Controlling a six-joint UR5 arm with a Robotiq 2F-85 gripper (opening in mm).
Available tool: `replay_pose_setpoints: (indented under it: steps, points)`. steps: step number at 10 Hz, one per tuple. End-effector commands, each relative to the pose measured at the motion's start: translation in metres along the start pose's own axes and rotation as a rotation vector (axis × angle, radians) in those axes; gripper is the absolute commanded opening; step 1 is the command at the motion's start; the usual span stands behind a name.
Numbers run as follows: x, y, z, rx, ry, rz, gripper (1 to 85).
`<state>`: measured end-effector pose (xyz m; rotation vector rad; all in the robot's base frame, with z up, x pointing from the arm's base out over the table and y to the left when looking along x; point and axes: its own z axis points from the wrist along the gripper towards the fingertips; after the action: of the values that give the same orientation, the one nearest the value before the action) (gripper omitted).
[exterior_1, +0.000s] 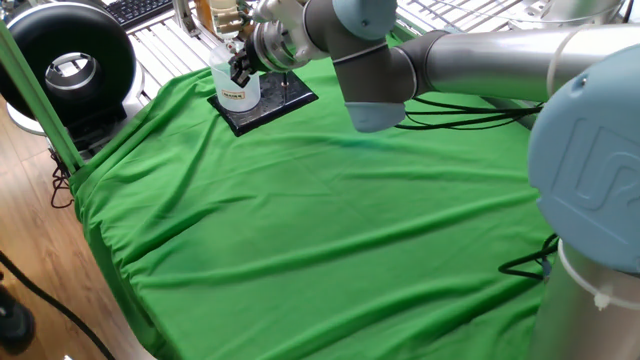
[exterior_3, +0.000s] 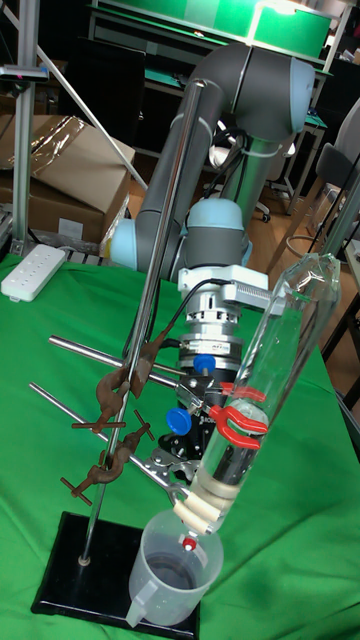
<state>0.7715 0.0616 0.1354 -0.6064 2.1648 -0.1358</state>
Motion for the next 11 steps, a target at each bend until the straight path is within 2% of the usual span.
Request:
replay_pose_setpoints:
  steps: [1, 5, 11]
  points:
    - [0.001, -0.005, 0.003, 0.007, -0.011, -0.004, 1.3]
    - [0.009, -0.008, 0.003, 0.006, -0.006, -0.02, 1.3]
    - [0.009, -0.017, 0.006, 0.008, -0.01, -0.049, 1.3]
